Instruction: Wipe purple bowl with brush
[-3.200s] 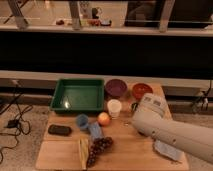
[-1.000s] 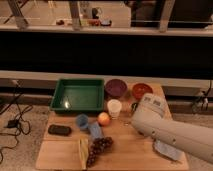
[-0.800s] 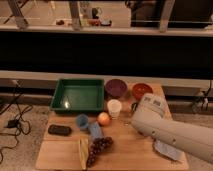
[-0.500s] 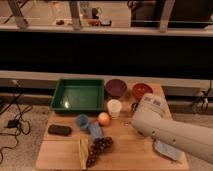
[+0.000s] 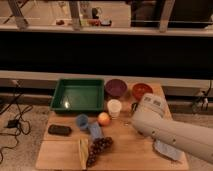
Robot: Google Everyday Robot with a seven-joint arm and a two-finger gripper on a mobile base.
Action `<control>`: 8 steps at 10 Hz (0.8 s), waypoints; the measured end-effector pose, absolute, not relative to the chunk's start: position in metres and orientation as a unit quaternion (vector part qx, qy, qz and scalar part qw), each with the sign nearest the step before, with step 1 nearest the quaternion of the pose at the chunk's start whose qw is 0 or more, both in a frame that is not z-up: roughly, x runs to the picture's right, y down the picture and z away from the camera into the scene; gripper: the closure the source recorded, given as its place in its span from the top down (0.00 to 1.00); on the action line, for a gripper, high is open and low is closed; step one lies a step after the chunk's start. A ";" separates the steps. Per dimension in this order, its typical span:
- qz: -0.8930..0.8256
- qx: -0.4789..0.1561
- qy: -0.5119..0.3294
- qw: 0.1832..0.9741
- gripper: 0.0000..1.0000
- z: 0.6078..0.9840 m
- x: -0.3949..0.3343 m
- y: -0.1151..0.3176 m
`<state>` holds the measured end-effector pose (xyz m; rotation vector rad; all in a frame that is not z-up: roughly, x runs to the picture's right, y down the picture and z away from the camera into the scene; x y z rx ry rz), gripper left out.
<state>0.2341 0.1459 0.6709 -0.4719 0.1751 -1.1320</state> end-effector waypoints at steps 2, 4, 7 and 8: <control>-0.530 -0.221 0.082 0.814 0.69 0.671 0.234 0.146; -0.530 -0.221 0.082 0.814 0.69 0.671 0.234 0.146; -0.530 -0.221 0.083 0.814 0.69 0.670 0.234 0.146; -0.531 -0.217 0.085 0.815 0.69 0.669 0.233 0.143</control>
